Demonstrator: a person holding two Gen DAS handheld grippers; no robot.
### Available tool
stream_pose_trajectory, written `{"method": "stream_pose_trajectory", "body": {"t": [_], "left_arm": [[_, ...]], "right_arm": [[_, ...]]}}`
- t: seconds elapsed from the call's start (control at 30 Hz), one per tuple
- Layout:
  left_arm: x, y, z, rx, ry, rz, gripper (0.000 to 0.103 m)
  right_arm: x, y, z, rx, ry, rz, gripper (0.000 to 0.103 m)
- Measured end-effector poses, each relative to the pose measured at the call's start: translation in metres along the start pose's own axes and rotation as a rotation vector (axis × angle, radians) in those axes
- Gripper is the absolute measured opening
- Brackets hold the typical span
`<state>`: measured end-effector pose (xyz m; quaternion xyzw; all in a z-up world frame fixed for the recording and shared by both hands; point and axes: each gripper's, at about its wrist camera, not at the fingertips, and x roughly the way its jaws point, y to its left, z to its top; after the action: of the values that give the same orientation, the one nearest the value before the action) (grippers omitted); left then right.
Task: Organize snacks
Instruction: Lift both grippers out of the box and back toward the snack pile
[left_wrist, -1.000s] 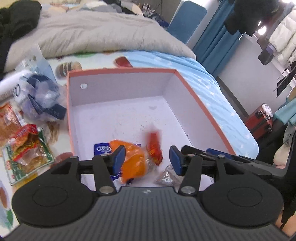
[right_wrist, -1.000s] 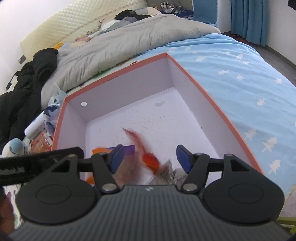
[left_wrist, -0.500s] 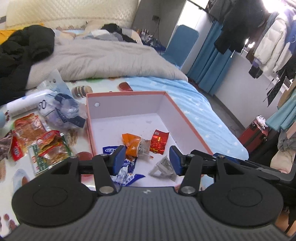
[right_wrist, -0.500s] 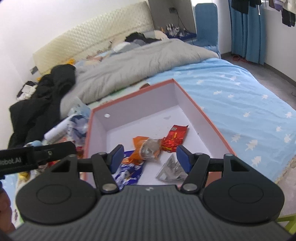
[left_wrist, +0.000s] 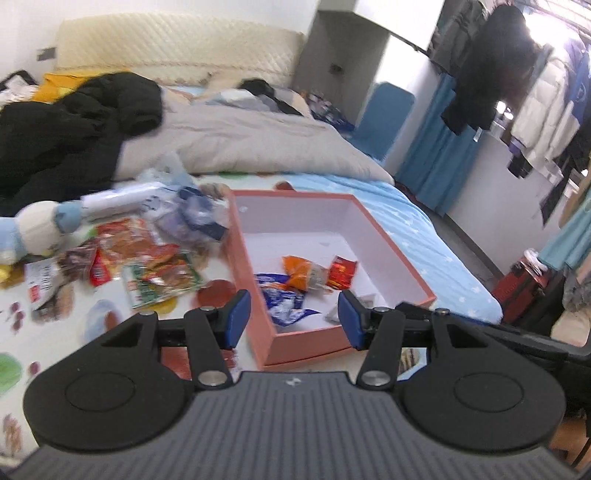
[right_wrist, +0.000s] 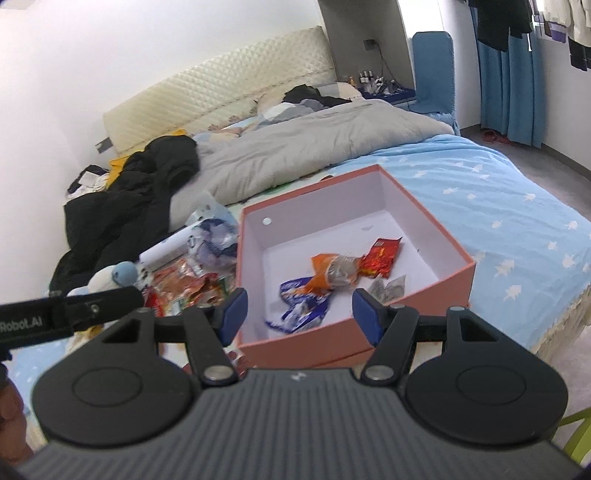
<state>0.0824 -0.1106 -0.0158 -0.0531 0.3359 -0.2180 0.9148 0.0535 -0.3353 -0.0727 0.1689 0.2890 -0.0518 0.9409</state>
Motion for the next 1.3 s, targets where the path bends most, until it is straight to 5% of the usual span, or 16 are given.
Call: {"method": "stream_pose_trajectory", "body": {"t": [0.47,1.3], "left_arm": [[-0.072,0.061,-0.053,-0.079,-0.031,0.09,0.058],[-0.047,0.159,-0.088,-0.186,0.014,0.238,0.058]], "right_arm": [[-0.019,0.065,-0.041,-0.077,0.06,0.138,0.065],[0.029,0.123,-0.097,-0.191,0.131,0.156,0.065]]}}
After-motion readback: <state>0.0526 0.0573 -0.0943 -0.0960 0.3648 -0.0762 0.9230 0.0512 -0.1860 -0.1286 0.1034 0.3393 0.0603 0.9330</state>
